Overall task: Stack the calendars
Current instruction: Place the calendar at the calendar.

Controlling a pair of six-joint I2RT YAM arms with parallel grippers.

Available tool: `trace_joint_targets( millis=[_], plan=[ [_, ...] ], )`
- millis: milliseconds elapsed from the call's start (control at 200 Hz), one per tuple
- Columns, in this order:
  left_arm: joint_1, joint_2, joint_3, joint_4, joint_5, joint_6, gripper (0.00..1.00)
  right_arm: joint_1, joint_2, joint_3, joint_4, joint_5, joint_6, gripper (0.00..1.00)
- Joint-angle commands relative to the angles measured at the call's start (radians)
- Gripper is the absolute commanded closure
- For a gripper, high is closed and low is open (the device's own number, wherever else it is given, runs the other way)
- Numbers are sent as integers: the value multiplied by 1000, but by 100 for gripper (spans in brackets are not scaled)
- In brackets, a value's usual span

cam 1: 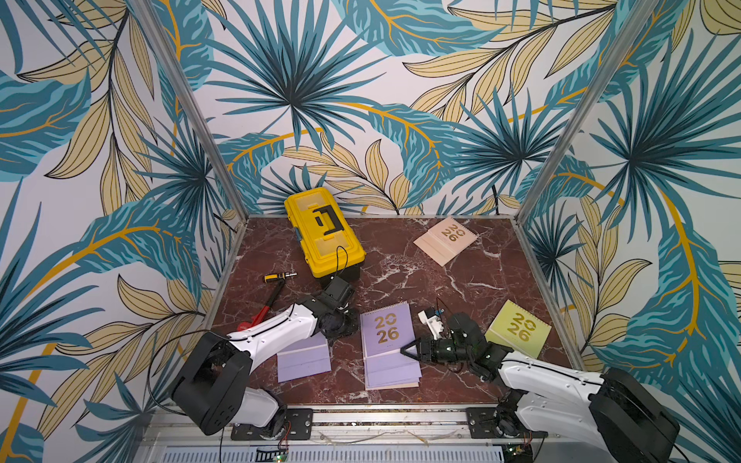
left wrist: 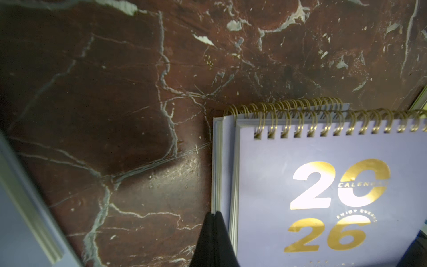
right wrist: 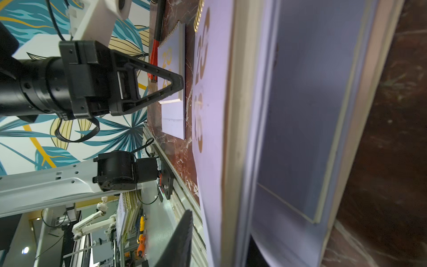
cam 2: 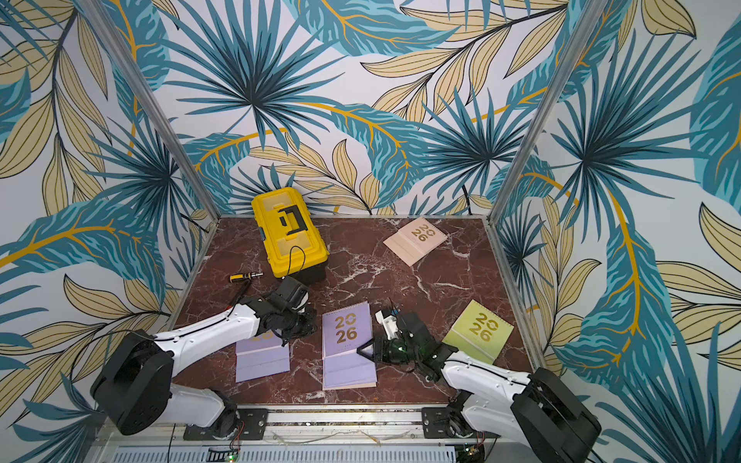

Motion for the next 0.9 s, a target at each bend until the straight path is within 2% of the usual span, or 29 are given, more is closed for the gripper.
trace_joint_targets(
  millis=[0,95,215,366,711,896],
  plan=[
    [6,13,-14,29,10,6,100,-2,10,29,-104,22,-53,59],
    [6,26,-10,29,14,9,100,-1,15,57,-169,41,-79,50],
    [6,53,1,29,21,12,100,-1,-2,128,-342,103,-140,40],
    [5,85,11,29,23,17,100,0,-38,194,-542,195,-200,33],
    [4,113,26,31,31,26,100,-1,-31,251,-670,320,-216,32],
    [1,129,31,38,40,25,100,-1,15,308,-733,431,-201,41]
  ],
)
